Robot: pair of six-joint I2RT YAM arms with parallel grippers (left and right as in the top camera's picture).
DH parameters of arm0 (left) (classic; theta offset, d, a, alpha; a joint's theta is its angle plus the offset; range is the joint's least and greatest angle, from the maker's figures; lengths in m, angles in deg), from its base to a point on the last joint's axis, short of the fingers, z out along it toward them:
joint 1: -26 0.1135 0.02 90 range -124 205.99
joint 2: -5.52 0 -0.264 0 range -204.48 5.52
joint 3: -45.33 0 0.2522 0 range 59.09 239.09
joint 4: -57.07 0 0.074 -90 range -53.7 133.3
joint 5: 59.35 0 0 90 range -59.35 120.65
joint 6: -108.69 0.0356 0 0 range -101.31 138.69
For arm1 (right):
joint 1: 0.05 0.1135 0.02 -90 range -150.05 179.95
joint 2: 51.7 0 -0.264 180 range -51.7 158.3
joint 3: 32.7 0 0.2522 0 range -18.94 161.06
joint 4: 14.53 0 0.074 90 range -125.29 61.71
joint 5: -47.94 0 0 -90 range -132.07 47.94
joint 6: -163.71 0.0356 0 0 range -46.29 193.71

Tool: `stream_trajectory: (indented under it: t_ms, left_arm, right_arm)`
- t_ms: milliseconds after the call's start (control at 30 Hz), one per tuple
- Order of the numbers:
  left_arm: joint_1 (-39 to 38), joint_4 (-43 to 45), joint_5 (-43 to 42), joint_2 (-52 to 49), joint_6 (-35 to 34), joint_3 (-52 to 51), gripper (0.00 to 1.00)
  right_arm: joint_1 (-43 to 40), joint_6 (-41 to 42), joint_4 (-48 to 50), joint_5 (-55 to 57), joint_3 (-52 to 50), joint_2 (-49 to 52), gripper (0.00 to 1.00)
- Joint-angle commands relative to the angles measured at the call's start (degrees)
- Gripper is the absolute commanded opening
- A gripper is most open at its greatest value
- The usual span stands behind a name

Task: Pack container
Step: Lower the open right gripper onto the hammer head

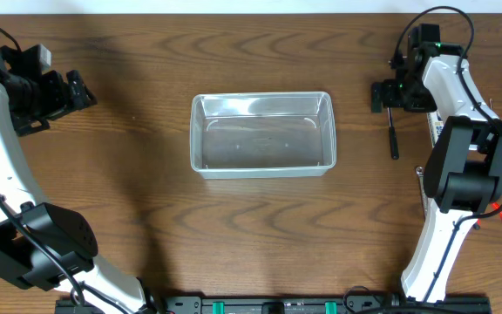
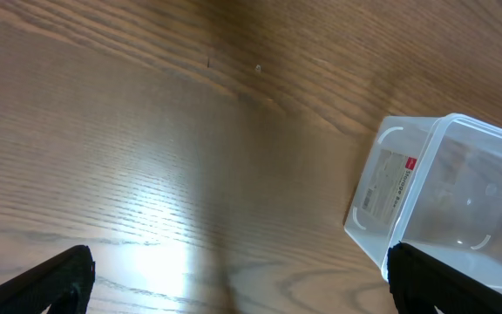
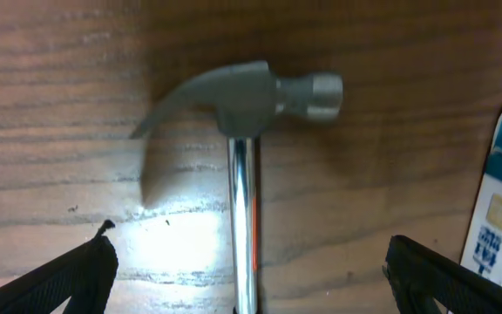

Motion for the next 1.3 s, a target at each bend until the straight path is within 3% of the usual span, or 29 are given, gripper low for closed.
stream_trajectory:
  t_ms: [0, 1267]
  left_arm:
    - [-0.02, 0.04, 0.7, -0.59, 0.33, -0.11, 0.98]
    - [-0.04, 0.02, 0.7, -0.59, 0.33, -0.11, 0.98]
  right_arm:
    - [0.39, -1.16, 0.42, -0.28, 0.87, 0.31, 0.99]
    - [0.33, -1.6, 3.87, -0.87, 0.87, 3.69, 0.97]
